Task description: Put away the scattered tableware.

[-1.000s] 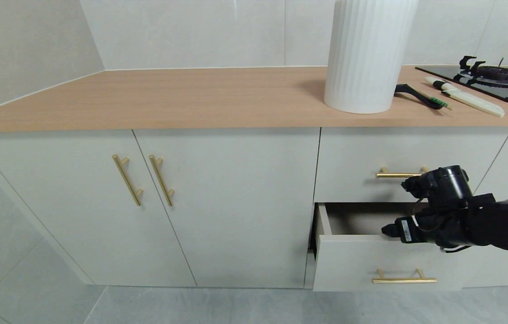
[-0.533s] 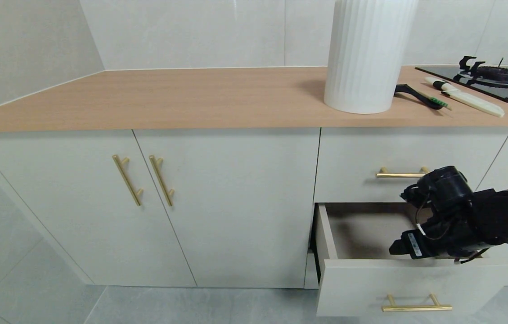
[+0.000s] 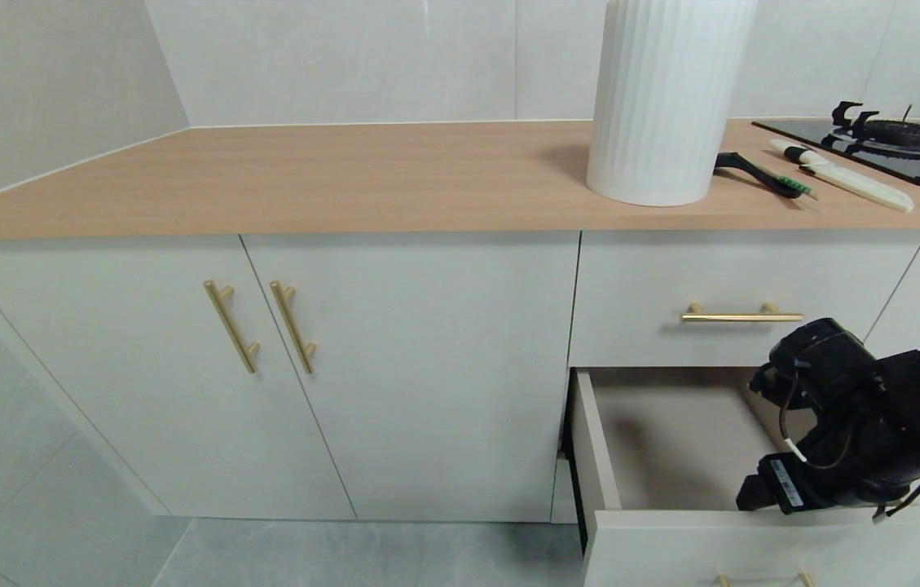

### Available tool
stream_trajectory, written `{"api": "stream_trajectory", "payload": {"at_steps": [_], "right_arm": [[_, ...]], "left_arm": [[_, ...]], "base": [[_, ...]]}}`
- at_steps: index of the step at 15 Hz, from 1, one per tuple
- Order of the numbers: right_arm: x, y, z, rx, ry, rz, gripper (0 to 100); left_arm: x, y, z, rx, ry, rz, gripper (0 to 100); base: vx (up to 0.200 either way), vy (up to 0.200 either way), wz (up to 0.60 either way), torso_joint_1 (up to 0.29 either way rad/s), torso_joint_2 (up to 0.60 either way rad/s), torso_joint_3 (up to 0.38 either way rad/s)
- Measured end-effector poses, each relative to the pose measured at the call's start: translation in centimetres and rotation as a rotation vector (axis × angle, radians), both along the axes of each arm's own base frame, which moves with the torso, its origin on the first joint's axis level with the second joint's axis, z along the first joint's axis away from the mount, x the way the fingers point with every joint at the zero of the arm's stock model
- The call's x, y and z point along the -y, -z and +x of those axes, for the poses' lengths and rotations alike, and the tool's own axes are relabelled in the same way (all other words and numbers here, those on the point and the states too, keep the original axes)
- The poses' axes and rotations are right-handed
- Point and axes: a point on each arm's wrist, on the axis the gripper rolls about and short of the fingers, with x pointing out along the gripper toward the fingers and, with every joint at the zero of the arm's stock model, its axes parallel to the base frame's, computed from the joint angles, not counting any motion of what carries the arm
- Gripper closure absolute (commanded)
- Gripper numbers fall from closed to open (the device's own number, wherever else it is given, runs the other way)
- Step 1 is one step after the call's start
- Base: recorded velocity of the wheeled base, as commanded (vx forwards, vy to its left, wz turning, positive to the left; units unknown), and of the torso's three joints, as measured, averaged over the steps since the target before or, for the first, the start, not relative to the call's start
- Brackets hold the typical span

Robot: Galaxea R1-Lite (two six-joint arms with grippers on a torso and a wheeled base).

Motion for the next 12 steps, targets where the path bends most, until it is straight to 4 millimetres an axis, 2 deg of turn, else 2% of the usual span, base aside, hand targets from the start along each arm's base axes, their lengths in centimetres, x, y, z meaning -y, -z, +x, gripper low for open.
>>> {"api": "stream_trajectory", "payload": {"at_steps": [7,12], "right_arm": [[-0.1,0.6,-2.7,-0.236,-0.045,-0.074,0],[-0.4,0.7,-2.9,-0.275,-0.069,-0.094,0]], "left_arm": [[0.0,0.0,0.0,0.000,0.000,0.000,0],[0.0,0.0,0.0,0.000,0.000,0.000,0]], "base": [[0.000,0.000,0.00,0.000,0.00,0.000],[0.000,0.000,0.00,0.000,0.00,0.000]]}}
